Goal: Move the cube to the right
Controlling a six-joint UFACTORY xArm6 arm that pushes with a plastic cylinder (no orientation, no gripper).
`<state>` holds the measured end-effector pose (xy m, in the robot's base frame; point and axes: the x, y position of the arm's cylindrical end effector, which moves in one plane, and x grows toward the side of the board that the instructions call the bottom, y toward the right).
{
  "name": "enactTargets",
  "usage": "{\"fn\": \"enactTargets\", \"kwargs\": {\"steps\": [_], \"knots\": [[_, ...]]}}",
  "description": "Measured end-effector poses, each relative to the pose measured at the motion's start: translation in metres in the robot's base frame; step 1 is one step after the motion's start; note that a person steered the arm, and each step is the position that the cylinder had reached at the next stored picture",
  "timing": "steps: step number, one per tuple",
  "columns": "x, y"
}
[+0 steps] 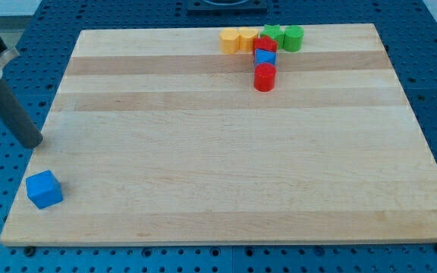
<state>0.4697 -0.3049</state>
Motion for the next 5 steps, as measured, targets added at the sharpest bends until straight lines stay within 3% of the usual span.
{"fn": "enactTargets", "kwargs": {"steps": [2,4,5], "knots": [[0.020,0.000],[0.087,0.000],[0.087,0.033]]}}
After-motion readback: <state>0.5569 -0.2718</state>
